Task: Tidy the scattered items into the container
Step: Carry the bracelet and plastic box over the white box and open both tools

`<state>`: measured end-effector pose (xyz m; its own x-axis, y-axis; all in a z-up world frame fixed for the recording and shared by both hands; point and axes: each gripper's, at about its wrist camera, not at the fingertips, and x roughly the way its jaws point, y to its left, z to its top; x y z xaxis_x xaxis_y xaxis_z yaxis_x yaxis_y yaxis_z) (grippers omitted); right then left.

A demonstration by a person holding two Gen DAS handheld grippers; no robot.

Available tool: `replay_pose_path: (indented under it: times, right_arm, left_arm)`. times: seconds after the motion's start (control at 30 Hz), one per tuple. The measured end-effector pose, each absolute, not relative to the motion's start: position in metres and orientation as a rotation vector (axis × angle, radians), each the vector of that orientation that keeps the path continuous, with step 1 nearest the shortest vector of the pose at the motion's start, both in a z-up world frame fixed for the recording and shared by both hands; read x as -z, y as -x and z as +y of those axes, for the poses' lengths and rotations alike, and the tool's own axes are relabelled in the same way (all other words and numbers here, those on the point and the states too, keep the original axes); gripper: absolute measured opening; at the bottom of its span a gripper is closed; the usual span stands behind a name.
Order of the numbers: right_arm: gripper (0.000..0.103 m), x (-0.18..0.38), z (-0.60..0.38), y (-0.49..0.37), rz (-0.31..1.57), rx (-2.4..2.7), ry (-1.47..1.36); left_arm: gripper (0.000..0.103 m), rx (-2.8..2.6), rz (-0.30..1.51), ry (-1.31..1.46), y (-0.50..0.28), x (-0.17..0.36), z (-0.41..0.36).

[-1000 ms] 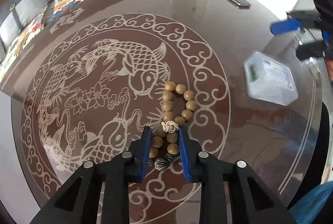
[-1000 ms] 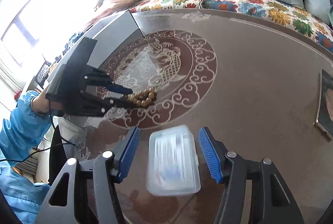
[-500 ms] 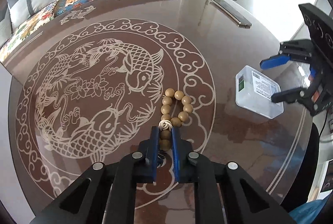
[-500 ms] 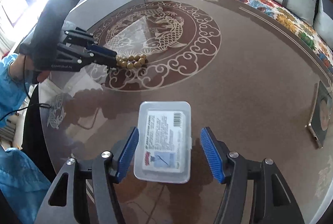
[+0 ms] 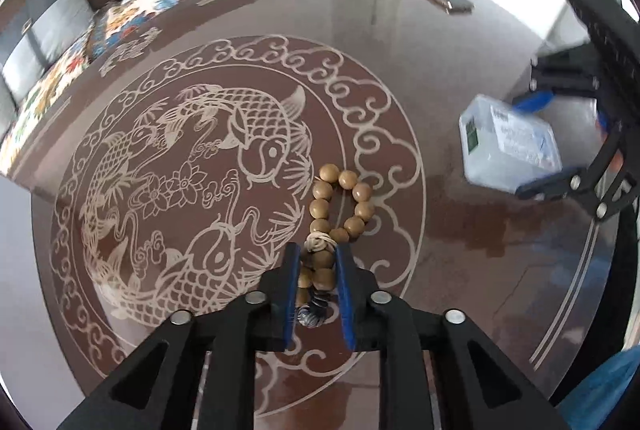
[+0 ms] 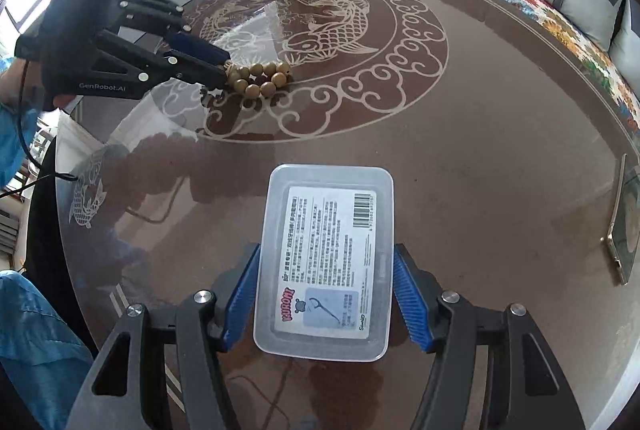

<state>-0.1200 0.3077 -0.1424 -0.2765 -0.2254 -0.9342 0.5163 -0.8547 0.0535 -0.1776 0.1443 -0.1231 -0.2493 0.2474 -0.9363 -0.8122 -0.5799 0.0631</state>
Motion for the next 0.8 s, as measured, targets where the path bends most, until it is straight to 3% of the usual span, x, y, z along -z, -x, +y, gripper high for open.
replay_pose_path:
  times: [0.1, 0.17, 0.23, 0.27, 0.5, 0.8]
  right_arm:
    - [0.064, 0.142, 0.309, 0.122, 0.348, 2.143, -1.537]
    - [0.063, 0.141, 0.31, 0.125, 0.324, 2.127, -1.555]
    - [0.063, 0.14, 0.311, 0.128, 0.308, 2.123, -1.567]
    - [0.062, 0.14, 0.311, 0.128, 0.314, 2.122, -1.572]
    - [0.061, 0.133, 0.303, 0.112, 0.361, 2.151, -1.557]
    - [0.061, 0.108, 0.318, 0.072, 0.115, 2.31, -1.465]
  left_arm:
    - [0.046, -1.888, 0.844, 1.258, 0.175, 0.126, 0.15]
    - [0.047, -1.886, 0.855, 1.248, 0.174, 0.126, 0.151]
    - [0.041, -1.867, 0.803, 1.262, 0.177, 0.126, 0.149]
    - [0.021, -1.853, 0.769, 1.281, 0.177, 0.126, 0.148]
    - [0.021, -1.917, 0.556, 1.281, 0.157, 0.111, 0.128]
    - [0.021, -2.039, 0.293, 1.219, 0.124, 0.088, 0.1]
